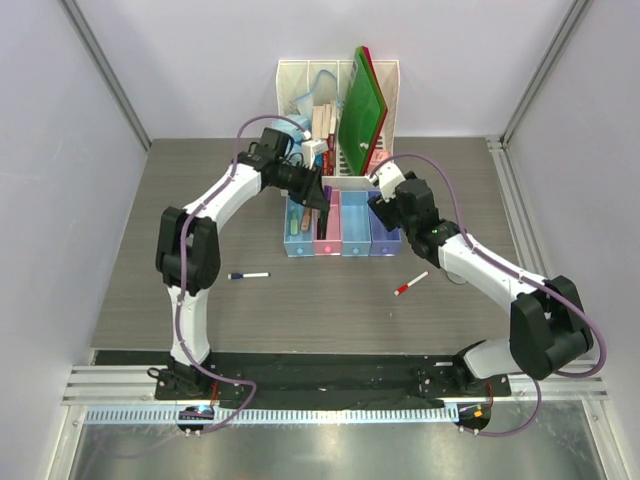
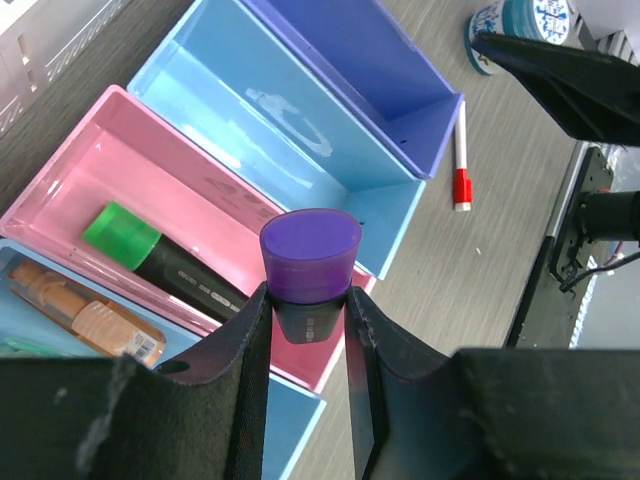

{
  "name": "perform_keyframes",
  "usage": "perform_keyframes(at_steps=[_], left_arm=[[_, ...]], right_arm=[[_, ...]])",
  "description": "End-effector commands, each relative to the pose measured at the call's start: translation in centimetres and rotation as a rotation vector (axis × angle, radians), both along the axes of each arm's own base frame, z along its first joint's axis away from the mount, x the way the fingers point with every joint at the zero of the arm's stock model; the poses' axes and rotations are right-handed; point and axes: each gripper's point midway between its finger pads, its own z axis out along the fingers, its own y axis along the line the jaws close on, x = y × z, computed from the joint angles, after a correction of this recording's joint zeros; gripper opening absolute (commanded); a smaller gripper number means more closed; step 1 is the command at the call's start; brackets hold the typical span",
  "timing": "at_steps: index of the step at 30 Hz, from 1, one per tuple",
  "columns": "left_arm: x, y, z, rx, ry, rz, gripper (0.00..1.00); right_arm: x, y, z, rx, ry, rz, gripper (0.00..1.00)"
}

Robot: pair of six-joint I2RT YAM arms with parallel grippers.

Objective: Sort the stationery into containers
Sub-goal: Place the pen in the storage box, then pick up the pen from the center of the board.

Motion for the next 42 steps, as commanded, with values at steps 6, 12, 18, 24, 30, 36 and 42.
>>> perform_keyframes(at_steps=[6,12,18,24,30,36,42], left_arm=[[1.6,-0.2,-3.9,0.054,0.029,0.042,0.14],[1.9,0.0,-4.9,0.079,0.045,0.055,0.37],[1.8,0.0,-4.1,0.072,0.035,0.055,0.57],[1.0,0.1,-1.6,0.048,0.018,0.043,0.63],[-2.7,2.5,1.2,0.114,-0.028,-0.007,0.65],[-6.7,6.6,1.4,0.241,-0.094,-0.034,0.66],[-8.8,10.2,0.8,0.324,-0.129,0.013,0.66]], right_arm=[[-1.7,1.2,-1.9,-0.12,0.111,0.192,0.76],[-4.4,0.6,-4.1,-0.222,0.208,0.309,0.77],[-8.3,-0.3,-7.7,-0.334,0.355,0.463,0.77],[-10.6,-0.8,-11.2,-0.37,0.456,0.542,0.77],[-12.1,-1.4,-14.1,-0.413,0.527,0.587,0.77],[-12.5,-1.6,-14.8,-0.429,0.536,0.612,0.77],[-11.0,-1.4,-12.3,-0.421,0.439,0.565,0.77]])
